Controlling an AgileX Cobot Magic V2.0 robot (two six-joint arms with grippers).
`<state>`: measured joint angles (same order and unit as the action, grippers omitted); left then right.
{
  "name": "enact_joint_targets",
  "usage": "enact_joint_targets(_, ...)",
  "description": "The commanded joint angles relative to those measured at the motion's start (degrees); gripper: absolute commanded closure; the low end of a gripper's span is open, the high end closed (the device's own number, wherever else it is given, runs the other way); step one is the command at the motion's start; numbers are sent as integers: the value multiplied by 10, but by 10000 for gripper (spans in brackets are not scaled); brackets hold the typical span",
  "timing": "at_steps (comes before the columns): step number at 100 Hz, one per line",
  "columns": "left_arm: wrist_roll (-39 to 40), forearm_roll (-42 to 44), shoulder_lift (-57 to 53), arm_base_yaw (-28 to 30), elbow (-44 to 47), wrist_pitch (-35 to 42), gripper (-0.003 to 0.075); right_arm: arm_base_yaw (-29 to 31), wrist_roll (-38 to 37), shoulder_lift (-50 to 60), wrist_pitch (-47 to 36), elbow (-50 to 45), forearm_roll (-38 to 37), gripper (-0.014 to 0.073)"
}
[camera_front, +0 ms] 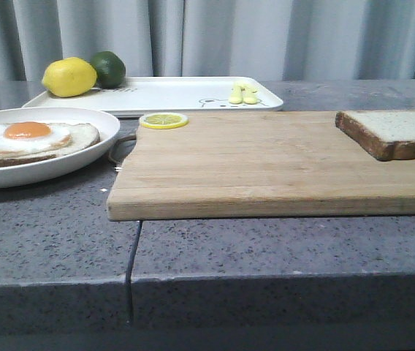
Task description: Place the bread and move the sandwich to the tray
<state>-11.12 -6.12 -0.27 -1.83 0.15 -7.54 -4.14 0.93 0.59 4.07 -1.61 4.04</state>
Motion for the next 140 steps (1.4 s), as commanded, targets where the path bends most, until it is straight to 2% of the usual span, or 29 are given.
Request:
enact_joint_targets(1,6,0,-19,2,8,45,739,4,2,11,-44,0,-5,710)
enact_joint_targets(75,6,0,-19,2,8,49,739,4,2,11,-44,0,-5,710)
enact_joint_targets(89,6,-4,-19,2,8,87,739,4,2,11,-41,1,-5,710)
enact_joint_targets(105,6,-81,-19,2,-1,113,739,4,1,11,-114,1,-1,710)
enact_joint_targets(117,6,-148,-19,2,-21,105,739,4,1,11,-142,19,40,710)
enact_joint_targets(129,6,-159,-7,2,-64,85,739,4,1,-3,-104,58,83,710)
enact_joint_targets(140,6,-176,31,2,-123,43,739,4,1,-36,-28,105,87,710)
